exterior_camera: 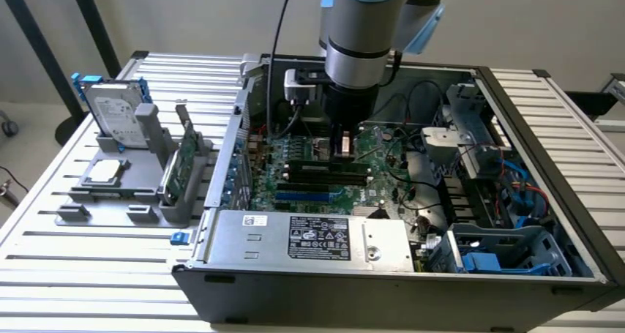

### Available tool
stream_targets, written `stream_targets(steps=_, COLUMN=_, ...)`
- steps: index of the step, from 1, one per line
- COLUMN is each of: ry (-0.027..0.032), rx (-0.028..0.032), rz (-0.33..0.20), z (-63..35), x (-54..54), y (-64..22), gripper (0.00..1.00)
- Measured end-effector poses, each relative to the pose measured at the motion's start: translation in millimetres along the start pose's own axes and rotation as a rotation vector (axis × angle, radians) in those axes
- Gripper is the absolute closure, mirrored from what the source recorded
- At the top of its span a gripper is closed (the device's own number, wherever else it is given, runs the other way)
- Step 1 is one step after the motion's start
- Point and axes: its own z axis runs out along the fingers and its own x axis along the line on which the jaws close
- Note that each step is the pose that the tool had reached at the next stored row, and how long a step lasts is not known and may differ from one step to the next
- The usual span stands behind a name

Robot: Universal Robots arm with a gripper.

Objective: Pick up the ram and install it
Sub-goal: 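Insert the ram into the slot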

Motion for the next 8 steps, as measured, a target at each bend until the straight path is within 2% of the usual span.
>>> stream_targets(steps=8, ry=-0.0001, rx=0.0001, rz=-0.001, z=3.4, x=0.1, y=-0.1, gripper=0.86)
